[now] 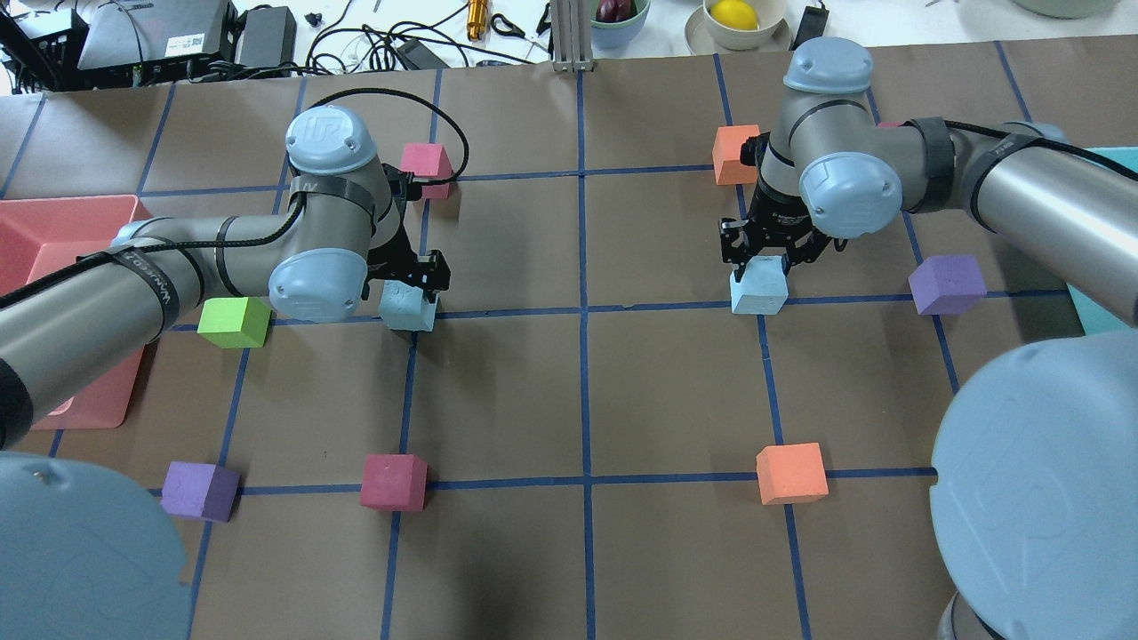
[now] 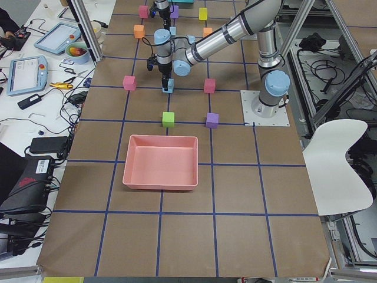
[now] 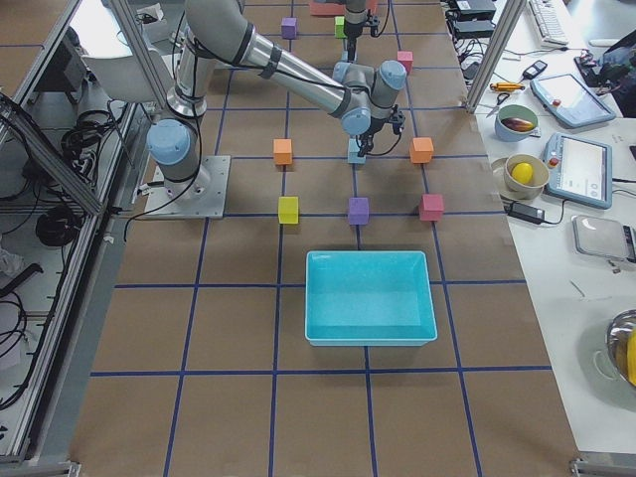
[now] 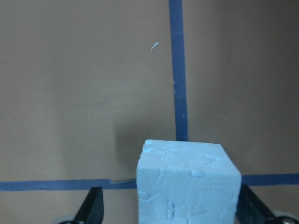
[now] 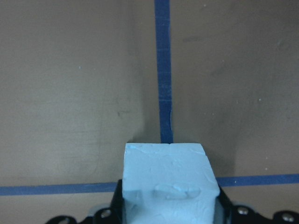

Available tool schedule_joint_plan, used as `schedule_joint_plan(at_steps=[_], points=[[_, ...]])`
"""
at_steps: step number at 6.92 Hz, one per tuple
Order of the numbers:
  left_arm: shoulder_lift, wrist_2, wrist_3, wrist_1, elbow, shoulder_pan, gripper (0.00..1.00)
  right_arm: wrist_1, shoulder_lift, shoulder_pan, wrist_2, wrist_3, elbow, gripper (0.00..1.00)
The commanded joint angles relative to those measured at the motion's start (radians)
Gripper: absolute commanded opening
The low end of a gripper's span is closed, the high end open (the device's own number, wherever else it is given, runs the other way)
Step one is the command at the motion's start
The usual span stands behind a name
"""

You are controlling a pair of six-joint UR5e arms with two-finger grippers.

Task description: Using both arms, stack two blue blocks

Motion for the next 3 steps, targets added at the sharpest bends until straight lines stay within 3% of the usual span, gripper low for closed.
schedule_joint_plan(at_steps=[1, 3], points=[[-0.010, -0.014, 0.000, 0.008, -0.002, -0.001, 1.00, 0.012, -0.027, 0.029, 0.022, 0.036, -0.007, 0.00], [-0.011, -0.031, 0.000, 0.016, 0.000, 0.000, 1.00, 0.011, -0.052, 0.206, 0.053, 0.229, -0.008, 0.00]])
